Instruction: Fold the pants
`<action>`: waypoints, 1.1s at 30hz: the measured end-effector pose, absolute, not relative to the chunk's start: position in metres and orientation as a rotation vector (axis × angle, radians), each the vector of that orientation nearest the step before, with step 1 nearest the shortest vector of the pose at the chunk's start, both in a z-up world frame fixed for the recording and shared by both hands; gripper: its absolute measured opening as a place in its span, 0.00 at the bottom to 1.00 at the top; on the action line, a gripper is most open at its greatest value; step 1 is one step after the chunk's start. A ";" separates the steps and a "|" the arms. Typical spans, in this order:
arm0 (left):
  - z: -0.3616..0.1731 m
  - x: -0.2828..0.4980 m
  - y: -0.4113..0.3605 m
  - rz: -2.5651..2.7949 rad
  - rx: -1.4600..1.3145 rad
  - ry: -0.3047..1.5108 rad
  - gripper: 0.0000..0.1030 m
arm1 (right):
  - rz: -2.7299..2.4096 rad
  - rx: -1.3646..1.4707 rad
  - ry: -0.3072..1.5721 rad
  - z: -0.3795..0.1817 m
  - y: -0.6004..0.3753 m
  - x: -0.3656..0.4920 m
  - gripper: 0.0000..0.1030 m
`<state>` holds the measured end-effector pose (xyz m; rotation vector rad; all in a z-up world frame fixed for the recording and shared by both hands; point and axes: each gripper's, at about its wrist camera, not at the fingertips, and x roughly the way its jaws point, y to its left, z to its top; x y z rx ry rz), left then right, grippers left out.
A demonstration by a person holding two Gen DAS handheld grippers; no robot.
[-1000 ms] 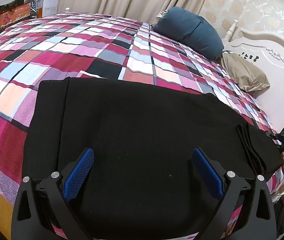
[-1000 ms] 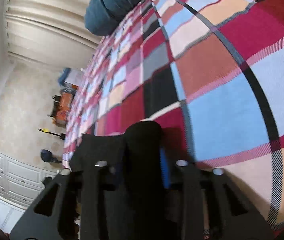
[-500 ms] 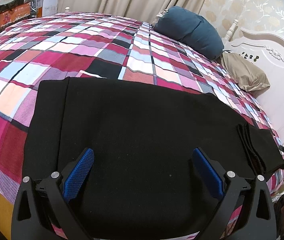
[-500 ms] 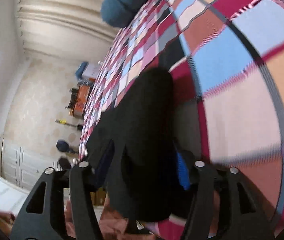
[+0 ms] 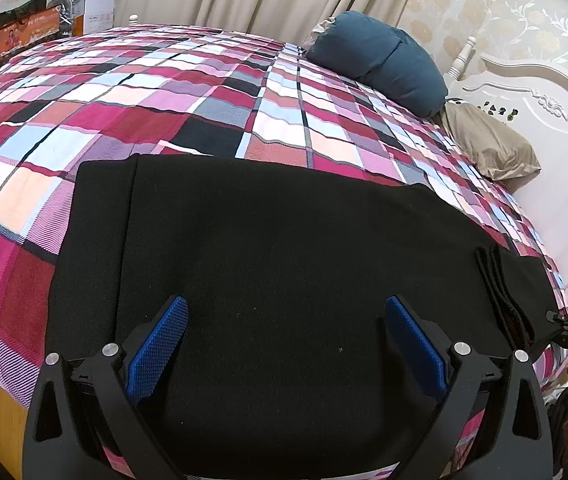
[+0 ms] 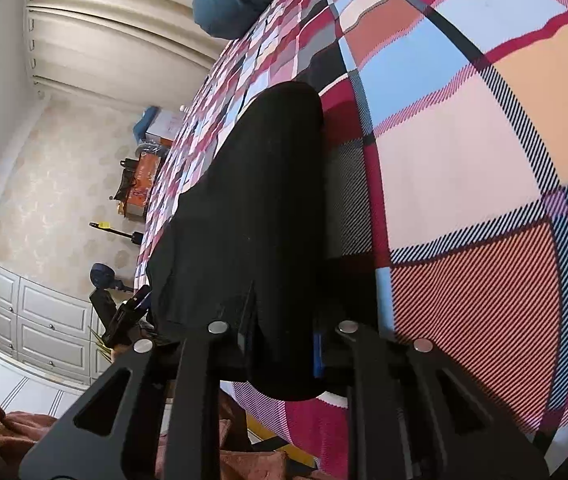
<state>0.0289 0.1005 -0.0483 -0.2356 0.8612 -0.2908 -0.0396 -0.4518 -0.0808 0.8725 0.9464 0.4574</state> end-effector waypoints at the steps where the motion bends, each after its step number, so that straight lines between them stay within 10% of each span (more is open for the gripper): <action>1: -0.048 0.029 0.101 -0.292 -0.237 0.861 0.95 | 0.458 0.874 0.946 -0.081 -0.452 -0.040 0.18; 12: -0.048 0.031 0.100 -0.307 -0.236 0.883 0.95 | 0.406 0.886 0.868 -0.057 -0.453 -0.061 0.52; 33: -0.024 0.036 0.192 -0.311 -0.414 0.863 0.95 | 0.152 0.853 0.736 -0.013 -0.436 -0.090 0.62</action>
